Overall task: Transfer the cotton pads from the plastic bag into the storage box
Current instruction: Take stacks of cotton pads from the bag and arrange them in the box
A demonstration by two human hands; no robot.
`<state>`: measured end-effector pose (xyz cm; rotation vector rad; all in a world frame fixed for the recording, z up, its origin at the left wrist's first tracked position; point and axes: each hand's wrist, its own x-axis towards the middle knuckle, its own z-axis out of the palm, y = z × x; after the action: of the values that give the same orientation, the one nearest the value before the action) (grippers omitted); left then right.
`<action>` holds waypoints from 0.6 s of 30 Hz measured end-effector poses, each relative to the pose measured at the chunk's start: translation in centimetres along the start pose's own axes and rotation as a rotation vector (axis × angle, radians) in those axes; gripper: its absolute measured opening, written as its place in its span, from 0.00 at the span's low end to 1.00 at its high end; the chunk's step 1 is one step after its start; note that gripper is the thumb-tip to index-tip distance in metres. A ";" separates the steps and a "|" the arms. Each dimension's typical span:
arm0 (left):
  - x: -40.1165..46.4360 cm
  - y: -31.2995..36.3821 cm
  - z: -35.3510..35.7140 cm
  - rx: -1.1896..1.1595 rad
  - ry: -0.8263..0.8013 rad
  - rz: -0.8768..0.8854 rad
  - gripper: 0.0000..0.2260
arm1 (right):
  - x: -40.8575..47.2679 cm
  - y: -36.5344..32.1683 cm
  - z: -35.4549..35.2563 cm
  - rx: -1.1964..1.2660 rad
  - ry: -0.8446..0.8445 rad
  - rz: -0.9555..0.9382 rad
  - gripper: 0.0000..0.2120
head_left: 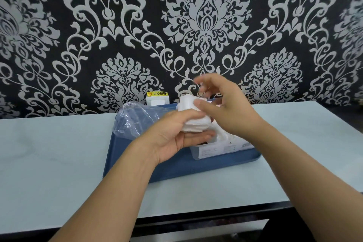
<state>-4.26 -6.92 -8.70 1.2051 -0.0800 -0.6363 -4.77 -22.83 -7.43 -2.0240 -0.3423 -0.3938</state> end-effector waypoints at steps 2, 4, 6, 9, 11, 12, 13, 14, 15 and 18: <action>0.4 -0.1 0.3 -0.115 0.038 0.046 0.12 | -0.1 -0.7 0.5 0.282 0.165 0.177 0.20; 0.8 -0.3 0.8 -0.137 0.065 0.088 0.14 | 0.2 -0.9 1.2 0.523 0.221 0.395 0.25; 1.0 -0.9 1.7 -0.059 0.078 0.114 0.17 | 0.2 -1.3 2.2 0.552 0.117 0.542 0.44; 1.1 -1.7 2.8 -0.008 0.080 0.124 0.11 | -0.1 -1.3 3.3 0.553 0.070 0.538 0.55; 1.1 -1.7 2.9 0.043 0.081 0.154 0.14 | -0.5 -1.5 3.0 0.507 0.067 0.474 0.50; 1.2 -1.6 2.8 0.100 0.084 0.186 0.16 | -0.6 -1.4 2.6 0.484 0.054 0.447 0.47; 1.2 -1.4 2.5 0.166 0.087 0.218 0.17 | -0.8 -1.2 1.9 0.474 0.028 0.412 0.44; 1.3 -1.1 2.1 0.223 0.082 0.241 0.17 | -1.1 -1.1 1.1 0.439 -0.012 0.367 0.39; 1.3 -0.8 1.6 0.278 0.073 0.251 0.18 | -1.3 -1.0 0.3 0.363 -0.062 0.302 0.35; 1.5 -0.3 0.7 0.449 0.115 0.218 0.21 | -2.2 -0.5 -1.6 0.120 -0.206 0.161 0.26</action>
<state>-3.43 -8.29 -9.08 1.6370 -0.2645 -0.3637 -7.14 -24.18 -7.24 -1.9610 -0.3187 -0.0636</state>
